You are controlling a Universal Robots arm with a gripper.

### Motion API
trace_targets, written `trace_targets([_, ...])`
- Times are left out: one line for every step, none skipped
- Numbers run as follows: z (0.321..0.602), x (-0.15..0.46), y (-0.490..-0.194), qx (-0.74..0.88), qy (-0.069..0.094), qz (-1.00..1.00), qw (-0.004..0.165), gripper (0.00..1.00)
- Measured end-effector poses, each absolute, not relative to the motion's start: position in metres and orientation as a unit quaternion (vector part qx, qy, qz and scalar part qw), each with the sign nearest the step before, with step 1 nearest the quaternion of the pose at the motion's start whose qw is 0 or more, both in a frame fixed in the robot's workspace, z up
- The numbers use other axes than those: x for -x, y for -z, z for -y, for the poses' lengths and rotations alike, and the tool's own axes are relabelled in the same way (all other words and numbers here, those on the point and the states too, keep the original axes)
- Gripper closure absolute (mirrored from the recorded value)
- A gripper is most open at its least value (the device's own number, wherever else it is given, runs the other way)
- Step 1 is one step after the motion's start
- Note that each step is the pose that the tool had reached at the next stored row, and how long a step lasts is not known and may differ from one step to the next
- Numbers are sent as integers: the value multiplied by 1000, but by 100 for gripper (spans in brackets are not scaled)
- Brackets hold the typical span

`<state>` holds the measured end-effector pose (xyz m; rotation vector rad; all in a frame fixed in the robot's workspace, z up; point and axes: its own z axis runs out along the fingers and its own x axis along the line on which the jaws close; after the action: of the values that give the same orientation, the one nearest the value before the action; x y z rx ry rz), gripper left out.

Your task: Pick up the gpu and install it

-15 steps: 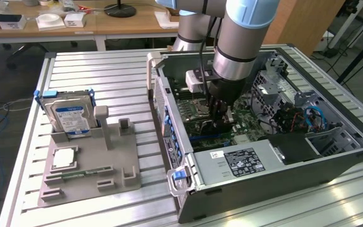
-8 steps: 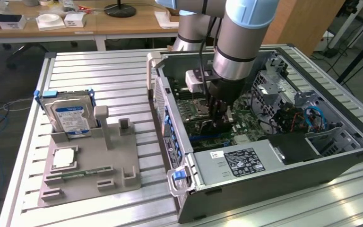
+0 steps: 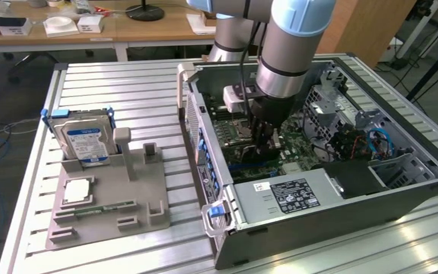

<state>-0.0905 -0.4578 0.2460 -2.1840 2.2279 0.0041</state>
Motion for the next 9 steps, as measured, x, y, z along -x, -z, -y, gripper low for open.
trace_targets([458,91,-246,700,-1,-714,11,74])
trace_targets([458,91,-245,700,-1,-714,11,74])
trace_targets([458,91,-245,700,-1,-714,11,74])
trace_targets([458,91,-244,700,-1,-714,11,74])
trace_targets([458,91,-244,700,-1,-714,11,74])
trace_targets([458,91,-244,700,-1,-714,11,74])
trace_targets([458,91,-244,700,-1,-714,11,74])
trace_targets([458,91,-244,700,-1,-714,11,74])
trace_targets([458,91,-244,700,-1,-714,11,74])
